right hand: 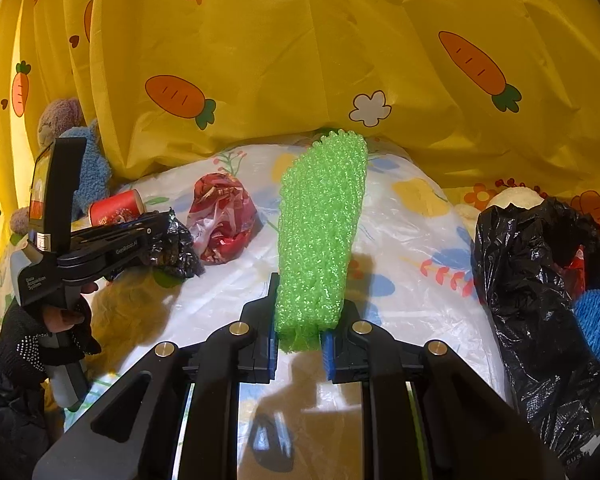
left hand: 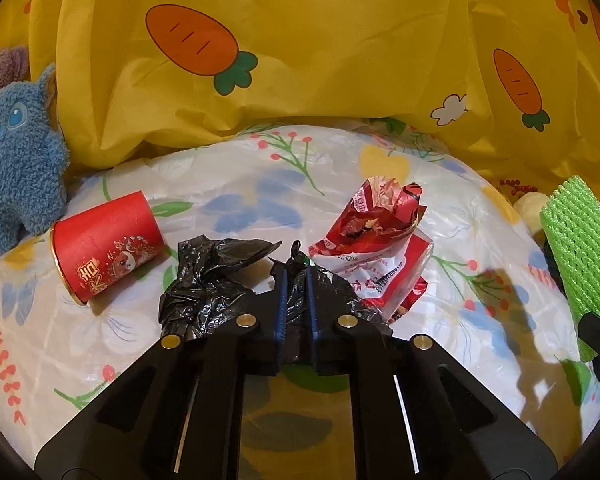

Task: Collect trash
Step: 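Grasp the black plastic bag with the left tool while the right tool holds the green sleeve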

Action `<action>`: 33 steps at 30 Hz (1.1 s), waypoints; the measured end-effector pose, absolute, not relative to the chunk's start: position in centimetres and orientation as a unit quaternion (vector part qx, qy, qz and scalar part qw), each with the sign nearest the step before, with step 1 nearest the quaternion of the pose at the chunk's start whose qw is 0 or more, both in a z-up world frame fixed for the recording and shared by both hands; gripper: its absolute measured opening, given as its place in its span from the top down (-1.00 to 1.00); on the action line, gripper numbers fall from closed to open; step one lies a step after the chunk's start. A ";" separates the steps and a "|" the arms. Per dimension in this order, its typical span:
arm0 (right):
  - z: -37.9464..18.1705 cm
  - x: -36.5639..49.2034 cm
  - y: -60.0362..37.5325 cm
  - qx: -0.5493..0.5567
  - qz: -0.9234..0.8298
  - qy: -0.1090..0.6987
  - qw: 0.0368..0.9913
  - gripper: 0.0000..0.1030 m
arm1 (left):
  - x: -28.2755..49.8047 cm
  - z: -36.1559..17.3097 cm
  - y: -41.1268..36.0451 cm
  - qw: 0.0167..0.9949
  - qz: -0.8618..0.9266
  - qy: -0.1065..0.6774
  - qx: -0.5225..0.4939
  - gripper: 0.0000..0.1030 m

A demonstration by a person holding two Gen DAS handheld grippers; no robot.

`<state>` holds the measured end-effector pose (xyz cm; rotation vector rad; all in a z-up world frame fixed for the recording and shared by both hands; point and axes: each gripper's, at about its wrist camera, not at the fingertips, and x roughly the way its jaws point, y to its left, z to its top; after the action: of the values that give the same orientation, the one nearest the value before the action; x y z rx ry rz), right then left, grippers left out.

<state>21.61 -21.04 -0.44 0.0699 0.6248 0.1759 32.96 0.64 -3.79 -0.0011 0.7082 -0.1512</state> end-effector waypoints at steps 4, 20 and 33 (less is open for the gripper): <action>-0.2 21.3 -21.0 0.034 0.088 0.302 0.949 0.65 | 32.9 -3.8 0.8 0.935 -0.077 0.345 -0.004 1.00; 0.9 19.9 -22.0 0.042 0.089 0.288 0.953 0.65 | 29.4 0.1 2.9 0.959 -0.068 0.271 -0.052 1.00; 2.3 17.1 -23.4 0.047 0.093 0.269 0.957 0.65 | 25.3 3.8 1.1 0.975 -0.074 0.210 -0.022 0.87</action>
<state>17.07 -23.37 2.35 0.0953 0.5463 0.1877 25.29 1.13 3.78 -0.0454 0.4245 -0.1485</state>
